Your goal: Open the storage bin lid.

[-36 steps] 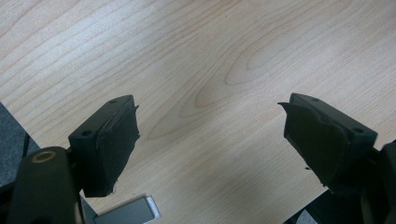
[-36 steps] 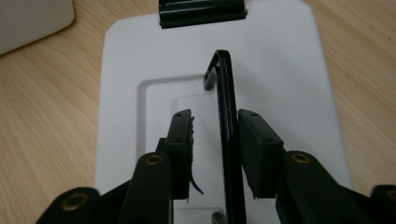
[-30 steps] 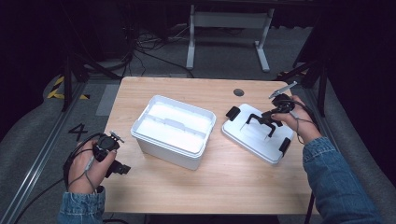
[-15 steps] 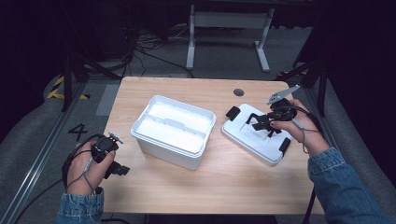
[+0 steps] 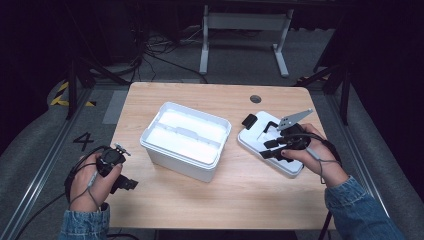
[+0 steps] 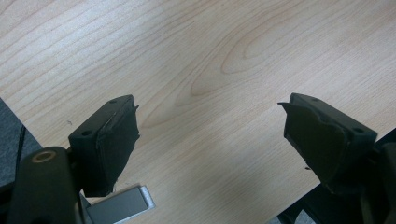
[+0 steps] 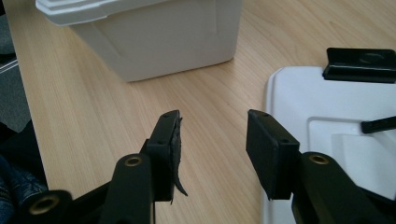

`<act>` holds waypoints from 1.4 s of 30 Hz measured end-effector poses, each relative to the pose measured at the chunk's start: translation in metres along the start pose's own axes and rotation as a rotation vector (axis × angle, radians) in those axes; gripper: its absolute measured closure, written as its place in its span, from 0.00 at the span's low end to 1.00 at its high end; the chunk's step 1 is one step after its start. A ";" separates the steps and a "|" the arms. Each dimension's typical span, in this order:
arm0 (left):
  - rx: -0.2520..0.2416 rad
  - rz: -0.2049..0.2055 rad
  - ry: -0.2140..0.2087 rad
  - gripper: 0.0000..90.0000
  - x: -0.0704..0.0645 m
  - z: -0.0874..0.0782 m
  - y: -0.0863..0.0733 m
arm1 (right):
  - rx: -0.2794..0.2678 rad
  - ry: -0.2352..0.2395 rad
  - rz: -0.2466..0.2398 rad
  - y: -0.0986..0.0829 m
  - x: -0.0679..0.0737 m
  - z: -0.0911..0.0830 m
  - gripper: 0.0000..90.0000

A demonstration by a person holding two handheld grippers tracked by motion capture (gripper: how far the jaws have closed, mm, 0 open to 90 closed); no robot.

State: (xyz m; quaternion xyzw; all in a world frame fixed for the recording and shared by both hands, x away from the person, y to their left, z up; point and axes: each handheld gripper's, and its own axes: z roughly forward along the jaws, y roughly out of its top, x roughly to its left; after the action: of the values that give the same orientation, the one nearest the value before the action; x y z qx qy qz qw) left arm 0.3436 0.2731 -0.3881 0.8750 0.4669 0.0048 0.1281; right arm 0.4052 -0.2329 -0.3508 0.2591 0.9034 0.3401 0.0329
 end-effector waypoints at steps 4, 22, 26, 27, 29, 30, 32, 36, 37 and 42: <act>0.001 -0.009 -0.001 0.21 -0.001 0.001 0.001 | -0.004 0.006 -0.002 -0.002 0.010 0.005 0.62; 0.008 0.010 0.001 0.21 0.000 0.001 0.002 | 0.035 0.061 -0.013 -0.017 0.038 0.037 0.60; 0.011 0.000 -0.002 0.21 -0.001 0.002 0.003 | 0.012 0.068 0.000 -0.022 0.042 0.044 0.59; 0.009 0.001 -0.001 0.21 -0.001 0.002 0.003 | 0.026 0.071 -0.003 -0.023 0.043 0.046 0.59; 0.014 0.007 -0.002 0.21 0.000 0.002 0.003 | 0.038 0.069 -0.008 -0.024 0.044 0.049 0.58; 0.007 0.002 -0.001 0.21 -0.001 0.002 0.002 | 0.037 0.067 -0.002 -0.025 0.044 0.050 0.58; 0.008 0.002 0.001 0.21 0.000 0.002 0.003 | 0.046 0.067 -0.004 -0.027 0.045 0.053 0.58; 0.011 0.007 -0.001 0.21 0.000 0.002 0.003 | 0.061 0.071 -0.002 -0.031 0.046 0.062 0.57; 0.009 0.007 -0.002 0.21 0.000 0.002 0.003 | 0.067 0.073 -0.004 -0.032 0.046 0.064 0.57; 0.006 0.012 0.003 0.21 -0.001 0.002 0.003 | 0.109 0.068 -0.029 -0.034 0.048 0.074 0.56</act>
State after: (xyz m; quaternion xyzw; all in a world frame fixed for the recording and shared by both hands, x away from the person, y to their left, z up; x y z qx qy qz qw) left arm 0.3460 0.2702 -0.3892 0.8782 0.4617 0.0055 0.1247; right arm 0.3655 -0.1866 -0.4238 0.2356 0.9248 0.2986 -0.0071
